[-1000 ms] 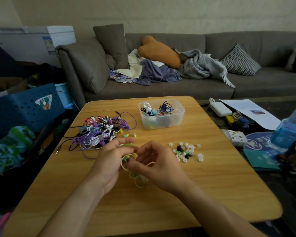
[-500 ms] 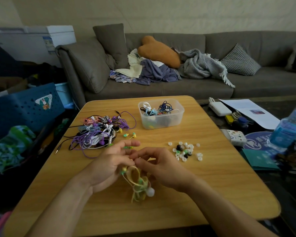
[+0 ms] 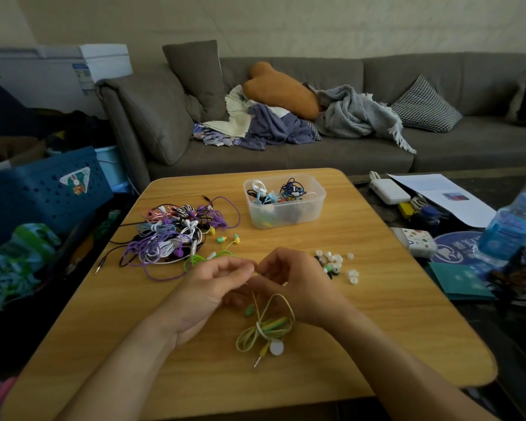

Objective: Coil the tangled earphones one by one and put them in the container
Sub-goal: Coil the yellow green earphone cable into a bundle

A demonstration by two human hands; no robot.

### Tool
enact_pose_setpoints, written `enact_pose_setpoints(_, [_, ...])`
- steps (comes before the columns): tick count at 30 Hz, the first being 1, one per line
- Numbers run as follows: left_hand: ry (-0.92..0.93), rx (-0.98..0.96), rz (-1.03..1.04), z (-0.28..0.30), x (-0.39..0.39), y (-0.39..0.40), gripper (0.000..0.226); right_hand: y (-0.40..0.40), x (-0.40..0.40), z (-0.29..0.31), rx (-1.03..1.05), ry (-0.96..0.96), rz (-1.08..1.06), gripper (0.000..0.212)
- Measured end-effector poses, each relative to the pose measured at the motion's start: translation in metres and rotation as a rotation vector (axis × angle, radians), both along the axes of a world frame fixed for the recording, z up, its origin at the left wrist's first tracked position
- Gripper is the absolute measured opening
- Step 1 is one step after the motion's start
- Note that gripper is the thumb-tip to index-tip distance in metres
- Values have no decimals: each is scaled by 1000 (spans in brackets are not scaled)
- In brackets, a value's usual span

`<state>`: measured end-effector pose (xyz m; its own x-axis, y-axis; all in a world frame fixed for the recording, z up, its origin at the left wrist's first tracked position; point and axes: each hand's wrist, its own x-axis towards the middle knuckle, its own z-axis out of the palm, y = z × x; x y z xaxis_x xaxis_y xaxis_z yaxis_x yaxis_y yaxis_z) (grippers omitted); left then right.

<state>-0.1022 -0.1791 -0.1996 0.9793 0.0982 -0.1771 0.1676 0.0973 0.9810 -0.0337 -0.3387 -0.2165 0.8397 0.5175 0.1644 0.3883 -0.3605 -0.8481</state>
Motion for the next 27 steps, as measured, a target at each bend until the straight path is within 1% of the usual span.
enact_pose_setpoints(3, [-30,35,63,-2,2,-5,22,0,-3,3,64,-31,-50,24])
enact_pose_setpoints(5, [-38,3,89,-2,2,-9,12,1,-4,6,102,-33,-59,24])
enact_pose_setpoints(7, [-26,-46,120,-3,3,-11,8,-3,-2,11,72,-35,-7,21])
enact_pose_setpoints(9, [-17,-106,169,-4,4,-13,7,-14,3,17,17,-32,58,19])
enact_pose_setpoints(10, [-21,-125,186,-4,5,-14,9,-22,8,19,-2,-40,45,16])
enact_pose_setpoints(12, [-38,-136,189,-5,5,-14,13,-40,21,24,-62,-106,-79,11])
enact_pose_setpoints(15, [-40,-177,160,-2,5,-18,27,-66,39,28,-315,-247,-293,11])
enact_pose_setpoints(17, [-39,-204,154,0,5,-20,26,-78,49,25,-433,-284,-353,10])
enact_pose_setpoints(20, [-38,-221,159,-1,5,-22,23,-83,54,18,-528,-254,-317,11])
enact_pose_setpoints(22, [-37,-227,156,-3,5,-23,25,-81,53,15,-556,-229,-273,15])
enact_pose_setpoints(27, [-30,-251,143,-5,4,-22,25,-75,56,12,-626,-218,-230,14])
